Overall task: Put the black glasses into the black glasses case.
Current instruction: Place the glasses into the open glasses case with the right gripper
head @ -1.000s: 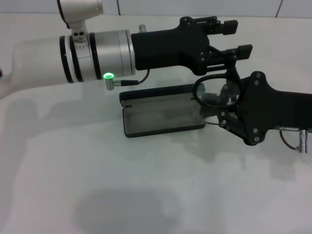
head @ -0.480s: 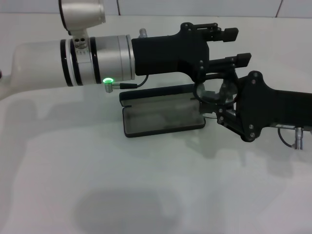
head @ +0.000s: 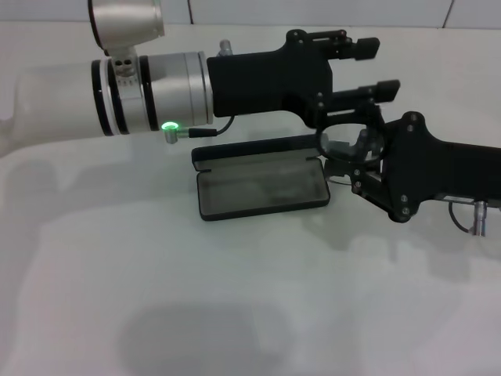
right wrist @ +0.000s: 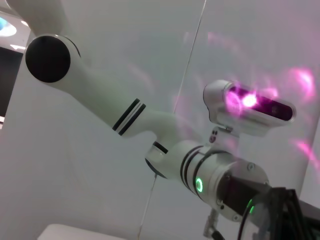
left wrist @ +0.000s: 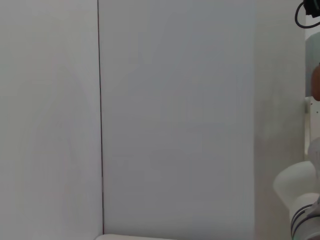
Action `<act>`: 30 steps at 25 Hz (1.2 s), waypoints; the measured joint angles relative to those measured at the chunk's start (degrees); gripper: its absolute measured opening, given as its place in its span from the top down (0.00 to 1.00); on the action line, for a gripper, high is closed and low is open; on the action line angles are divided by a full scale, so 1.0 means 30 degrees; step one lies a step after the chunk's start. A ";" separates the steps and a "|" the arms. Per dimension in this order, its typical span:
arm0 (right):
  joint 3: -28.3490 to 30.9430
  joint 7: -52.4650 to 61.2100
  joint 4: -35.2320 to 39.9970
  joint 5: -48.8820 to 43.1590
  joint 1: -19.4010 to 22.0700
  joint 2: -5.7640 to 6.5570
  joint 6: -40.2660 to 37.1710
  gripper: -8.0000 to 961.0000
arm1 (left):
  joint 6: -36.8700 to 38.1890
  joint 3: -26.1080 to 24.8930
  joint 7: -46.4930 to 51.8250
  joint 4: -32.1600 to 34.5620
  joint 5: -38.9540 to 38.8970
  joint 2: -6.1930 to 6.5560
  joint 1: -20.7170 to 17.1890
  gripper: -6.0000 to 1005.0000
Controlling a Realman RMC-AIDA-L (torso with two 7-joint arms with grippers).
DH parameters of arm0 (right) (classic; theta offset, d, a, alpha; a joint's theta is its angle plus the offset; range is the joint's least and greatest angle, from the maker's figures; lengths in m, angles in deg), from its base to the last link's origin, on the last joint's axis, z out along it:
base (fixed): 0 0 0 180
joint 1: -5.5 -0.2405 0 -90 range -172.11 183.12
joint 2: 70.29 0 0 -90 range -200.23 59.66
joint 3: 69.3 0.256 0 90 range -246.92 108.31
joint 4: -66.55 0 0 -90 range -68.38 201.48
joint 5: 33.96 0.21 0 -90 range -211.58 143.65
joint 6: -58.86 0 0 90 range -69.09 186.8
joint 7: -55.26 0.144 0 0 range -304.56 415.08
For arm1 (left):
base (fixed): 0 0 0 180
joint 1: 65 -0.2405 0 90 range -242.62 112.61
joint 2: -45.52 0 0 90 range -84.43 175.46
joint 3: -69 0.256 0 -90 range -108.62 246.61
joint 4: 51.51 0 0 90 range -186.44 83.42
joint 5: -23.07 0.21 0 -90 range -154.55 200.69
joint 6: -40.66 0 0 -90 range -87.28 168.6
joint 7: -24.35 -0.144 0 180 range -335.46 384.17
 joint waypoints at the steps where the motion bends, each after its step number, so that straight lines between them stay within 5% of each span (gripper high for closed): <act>1: 0.0000 -0.0001 0.0019 -0.0025 0.0001 0.0004 0.0154 0.86 | -0.0074 -0.0133 -0.0088 -0.0001 -0.0035 0.0000 -0.0020 0.37; 13: -0.0882 0.0400 0.3352 -0.2926 0.0933 -0.0194 0.2590 0.86 | -0.0713 -0.4440 -0.2403 -0.0069 -0.2695 0.0013 -0.2192 0.37; 23: -0.8373 0.4586 0.9699 -0.4420 0.1633 -0.0188 1.1170 0.86 | -0.0740 -0.4626 -0.2967 -0.0145 -0.3934 0.0054 -0.3024 0.37; 30: -1.2194 0.5463 1.0882 -0.5844 0.1210 -0.0205 1.4849 0.85 | -0.0777 -0.4699 -0.2937 -0.0197 -0.3959 0.0062 -0.2883 0.37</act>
